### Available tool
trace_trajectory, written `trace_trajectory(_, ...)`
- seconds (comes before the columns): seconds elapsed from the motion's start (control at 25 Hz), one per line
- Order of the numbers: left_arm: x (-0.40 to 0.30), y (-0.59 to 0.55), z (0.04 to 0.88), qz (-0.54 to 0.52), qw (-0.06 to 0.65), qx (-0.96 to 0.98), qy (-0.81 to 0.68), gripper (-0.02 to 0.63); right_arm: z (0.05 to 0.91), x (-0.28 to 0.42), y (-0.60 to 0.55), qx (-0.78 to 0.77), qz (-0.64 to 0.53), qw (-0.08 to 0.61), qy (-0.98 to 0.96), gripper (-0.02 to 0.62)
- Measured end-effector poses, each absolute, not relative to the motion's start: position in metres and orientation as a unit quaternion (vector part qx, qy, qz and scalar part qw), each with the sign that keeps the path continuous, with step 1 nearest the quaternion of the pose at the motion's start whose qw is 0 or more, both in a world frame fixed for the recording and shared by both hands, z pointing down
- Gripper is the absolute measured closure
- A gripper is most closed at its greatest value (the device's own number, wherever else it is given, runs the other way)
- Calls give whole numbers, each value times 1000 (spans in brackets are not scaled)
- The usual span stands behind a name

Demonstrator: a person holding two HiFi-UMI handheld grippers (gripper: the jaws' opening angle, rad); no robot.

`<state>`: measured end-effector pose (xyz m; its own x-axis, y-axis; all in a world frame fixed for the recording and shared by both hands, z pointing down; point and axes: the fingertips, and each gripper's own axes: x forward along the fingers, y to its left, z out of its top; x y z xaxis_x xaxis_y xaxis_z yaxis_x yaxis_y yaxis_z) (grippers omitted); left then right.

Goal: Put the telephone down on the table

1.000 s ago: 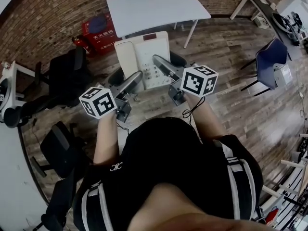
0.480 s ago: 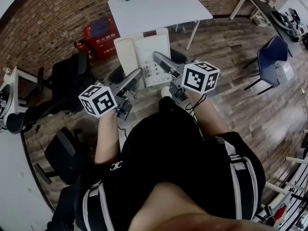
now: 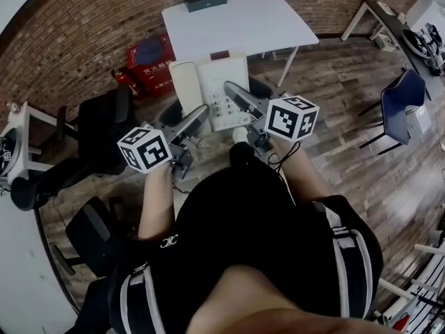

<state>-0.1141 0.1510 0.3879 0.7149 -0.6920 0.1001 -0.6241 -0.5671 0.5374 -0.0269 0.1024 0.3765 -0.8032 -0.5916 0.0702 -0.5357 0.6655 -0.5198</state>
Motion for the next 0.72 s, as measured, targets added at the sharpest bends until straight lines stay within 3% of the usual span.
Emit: trace_trajectory(0.72, -110, -77, 414, -37, 331, 857, -393, 236, 410, -25, -130, -286, -333, 28, 898, 359)
